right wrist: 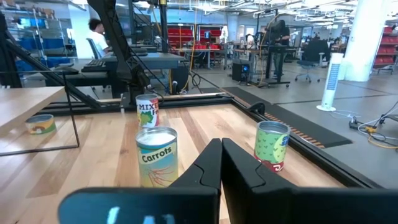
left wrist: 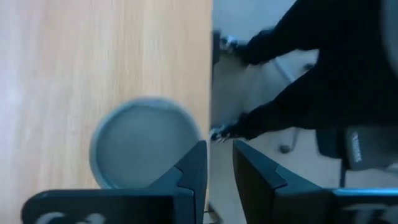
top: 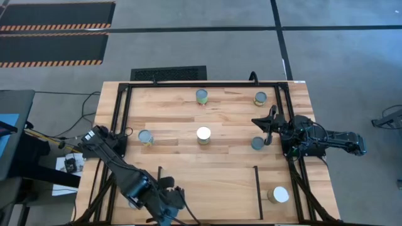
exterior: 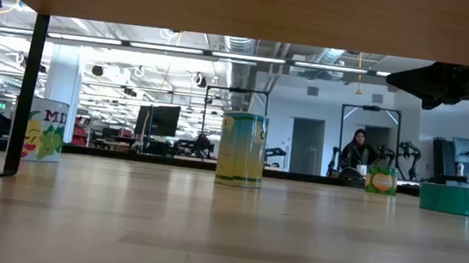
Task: Pick and place cans onto a shelf
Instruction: Put the canned carrots on the shelf
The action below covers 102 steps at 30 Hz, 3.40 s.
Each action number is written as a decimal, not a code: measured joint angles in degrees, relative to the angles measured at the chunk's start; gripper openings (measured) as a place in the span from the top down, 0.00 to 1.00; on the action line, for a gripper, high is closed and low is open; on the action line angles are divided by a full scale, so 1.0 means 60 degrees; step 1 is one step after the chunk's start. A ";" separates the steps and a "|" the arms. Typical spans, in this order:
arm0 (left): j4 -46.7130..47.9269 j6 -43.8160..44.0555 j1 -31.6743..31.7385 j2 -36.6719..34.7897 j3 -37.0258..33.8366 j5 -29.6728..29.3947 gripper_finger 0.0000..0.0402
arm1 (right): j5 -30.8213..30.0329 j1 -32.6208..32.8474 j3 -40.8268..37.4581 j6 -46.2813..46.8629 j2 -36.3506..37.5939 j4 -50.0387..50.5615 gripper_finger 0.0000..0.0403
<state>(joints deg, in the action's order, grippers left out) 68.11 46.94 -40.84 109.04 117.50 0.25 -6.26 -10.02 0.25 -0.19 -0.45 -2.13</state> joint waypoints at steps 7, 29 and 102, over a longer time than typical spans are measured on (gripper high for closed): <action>-0.0110 0.0695 0.0244 -0.0536 0.1080 -0.1515 0.90 | -0.0005 0.0000 0.0003 0.0099 0.0000 -0.0120 0.93; -0.3885 -0.3745 0.3530 -0.1725 -0.1607 0.0610 1.00 | -0.0262 -0.0113 0.0365 0.1171 -0.0168 -0.2381 0.95; -1.1285 -0.3815 0.7708 -1.2617 -1.5433 -0.0761 1.00 | 0.0196 0.1943 1.4560 -0.2847 -1.8308 0.7506 0.67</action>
<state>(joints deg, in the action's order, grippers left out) 0.40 24.05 5.41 33.34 24.91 -4.32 -5.09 1.64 87.61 -17.27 -110.29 42.91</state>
